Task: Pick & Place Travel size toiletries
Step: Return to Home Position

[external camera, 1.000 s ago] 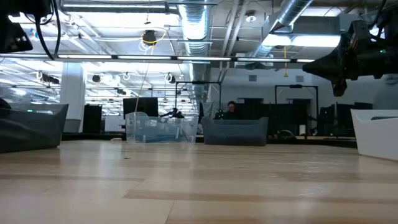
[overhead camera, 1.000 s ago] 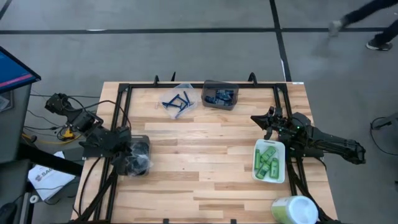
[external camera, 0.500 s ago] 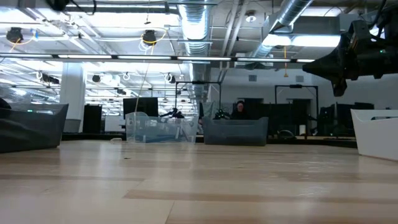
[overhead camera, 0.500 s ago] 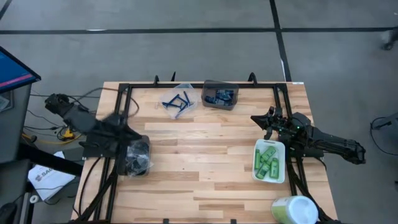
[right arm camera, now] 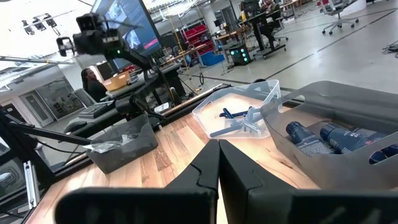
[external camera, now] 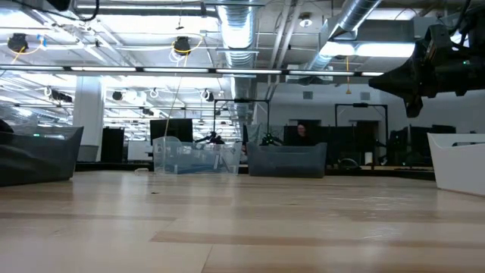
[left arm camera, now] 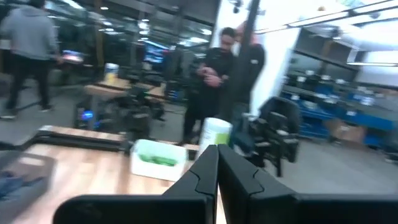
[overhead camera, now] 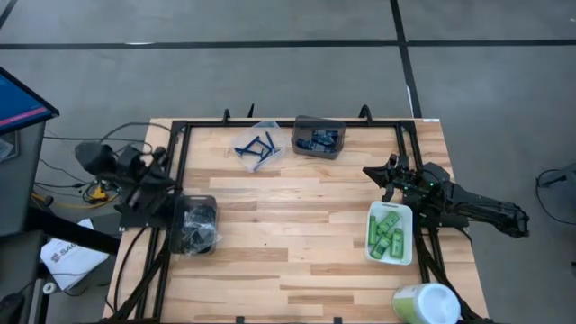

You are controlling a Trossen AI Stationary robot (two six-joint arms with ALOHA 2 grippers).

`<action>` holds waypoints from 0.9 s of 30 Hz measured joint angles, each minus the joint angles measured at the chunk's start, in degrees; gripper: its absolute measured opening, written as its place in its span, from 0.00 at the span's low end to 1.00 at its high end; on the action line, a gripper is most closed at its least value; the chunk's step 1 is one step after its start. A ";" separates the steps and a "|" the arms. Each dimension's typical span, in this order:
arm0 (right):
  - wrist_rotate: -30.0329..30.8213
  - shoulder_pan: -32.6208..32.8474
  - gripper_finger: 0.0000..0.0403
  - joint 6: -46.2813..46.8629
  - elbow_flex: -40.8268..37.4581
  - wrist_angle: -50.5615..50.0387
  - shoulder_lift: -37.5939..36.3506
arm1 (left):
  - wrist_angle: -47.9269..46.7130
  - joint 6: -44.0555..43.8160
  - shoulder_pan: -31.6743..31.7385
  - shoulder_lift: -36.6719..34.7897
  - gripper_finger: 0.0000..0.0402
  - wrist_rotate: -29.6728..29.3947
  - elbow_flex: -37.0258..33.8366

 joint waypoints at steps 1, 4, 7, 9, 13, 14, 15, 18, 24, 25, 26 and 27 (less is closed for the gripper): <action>0.02 0.00 0.00 0.00 0.00 0.00 0.00 | 0.65 0.01 0.00 -1.34 0.00 1.26 -1.69; 0.01 -0.01 0.00 0.00 0.00 0.00 -0.01 | 5.48 0.35 0.00 -2.12 0.00 4.81 -6.95; 0.01 -0.02 0.00 0.00 0.00 0.05 -0.01 | 15.56 1.63 0.00 -1.19 0.00 11.80 -12.58; 0.02 0.00 0.00 0.00 0.00 0.17 -0.02 | 20.93 1.94 0.00 -0.92 0.00 13.67 -16.98; 0.02 -0.01 0.00 -0.01 0.00 0.09 -0.02 | 30.82 1.30 0.00 -0.96 0.00 15.19 -24.51; 0.02 -0.02 0.00 -0.01 0.00 0.07 -0.01 | 32.73 1.12 0.00 -0.96 0.00 15.17 -26.42; 0.02 0.00 0.00 0.00 0.00 0.07 -0.02 | 34.47 1.12 0.00 -0.94 0.00 15.16 -28.13; 0.02 0.00 0.00 0.00 0.00 0.04 -0.02 | 40.48 1.39 0.00 -0.98 0.00 15.17 -32.03; 0.02 0.00 0.00 0.00 0.00 0.04 -0.02 | 43.64 -0.59 0.00 -0.94 0.00 15.19 -37.40; 0.02 0.00 0.00 0.00 0.00 0.04 -0.01 | 43.64 -1.30 0.00 -0.94 0.00 15.19 -38.22; 0.02 -0.01 0.00 -0.02 0.00 0.02 -0.01 | 42.77 -1.75 0.00 -0.94 0.00 15.17 -38.81; 0.02 0.00 0.00 0.00 0.00 0.02 -0.02 | 41.72 -2.17 0.00 -0.69 0.00 15.21 -38.84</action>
